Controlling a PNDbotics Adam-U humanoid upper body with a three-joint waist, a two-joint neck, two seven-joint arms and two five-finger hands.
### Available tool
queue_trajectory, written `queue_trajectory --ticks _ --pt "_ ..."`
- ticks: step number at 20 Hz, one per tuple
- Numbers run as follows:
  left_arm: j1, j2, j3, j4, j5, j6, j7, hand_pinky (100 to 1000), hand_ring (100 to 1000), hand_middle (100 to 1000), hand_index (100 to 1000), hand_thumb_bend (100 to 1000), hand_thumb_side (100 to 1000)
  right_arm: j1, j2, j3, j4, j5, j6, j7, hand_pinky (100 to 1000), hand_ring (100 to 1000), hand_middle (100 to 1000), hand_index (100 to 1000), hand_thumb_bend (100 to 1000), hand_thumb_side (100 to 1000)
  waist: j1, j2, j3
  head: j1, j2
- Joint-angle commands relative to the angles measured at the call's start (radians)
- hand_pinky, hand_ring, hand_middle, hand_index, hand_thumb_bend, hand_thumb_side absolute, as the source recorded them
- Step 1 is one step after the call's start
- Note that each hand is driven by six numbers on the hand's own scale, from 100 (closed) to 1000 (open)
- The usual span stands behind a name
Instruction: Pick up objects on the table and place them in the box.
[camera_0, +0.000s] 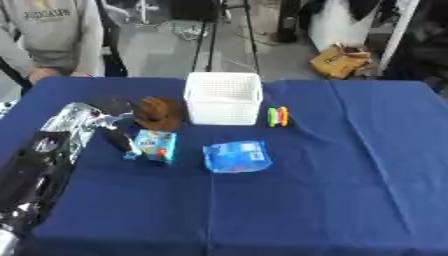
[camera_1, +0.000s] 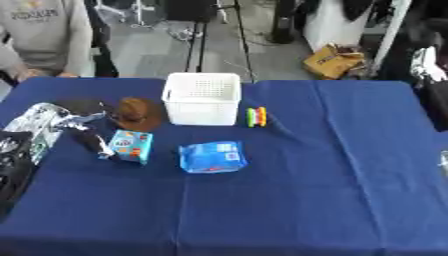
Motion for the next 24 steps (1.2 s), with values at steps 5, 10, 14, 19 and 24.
queue_trajectory --ticks 5,10,14,19,24 --pt "-0.046 -0.001 0.035 0.012 0.059 -0.005 -0.008 936 885 865 905 850 604 -0.012 -0.019 0.001 -0.006 -0.011 -0.005 0.005 549 671 702 826 100 709 0.003 -0.007 -0.009 0.003 0.007" --pt "-0.046 -0.008 0.033 0.015 0.084 0.011 0.058 932 886 879 913 846 619 -0.012 -0.019 0.001 -0.006 -0.012 -0.006 0.007 549 671 702 827 100 710 0.004 -0.006 -0.015 0.002 0.007" --pt "-0.047 -0.019 0.032 0.037 0.066 0.010 0.090 939 890 884 913 849 618 -0.013 -0.019 0.002 -0.006 -0.013 -0.007 0.009 549 671 702 827 100 710 0.006 -0.004 -0.021 0.003 0.007" --pt "-0.051 -0.023 0.041 0.064 0.045 0.009 0.087 944 891 879 910 847 615 -0.015 -0.020 0.006 -0.007 -0.013 -0.009 0.013 549 672 702 828 100 711 0.010 0.002 -0.029 0.003 0.007" --pt "-0.062 -0.013 0.049 0.073 0.047 0.010 0.055 950 892 872 908 804 547 -0.020 -0.022 0.004 -0.009 -0.012 -0.009 0.012 549 671 701 828 100 711 0.015 0.019 -0.036 0.002 0.007"
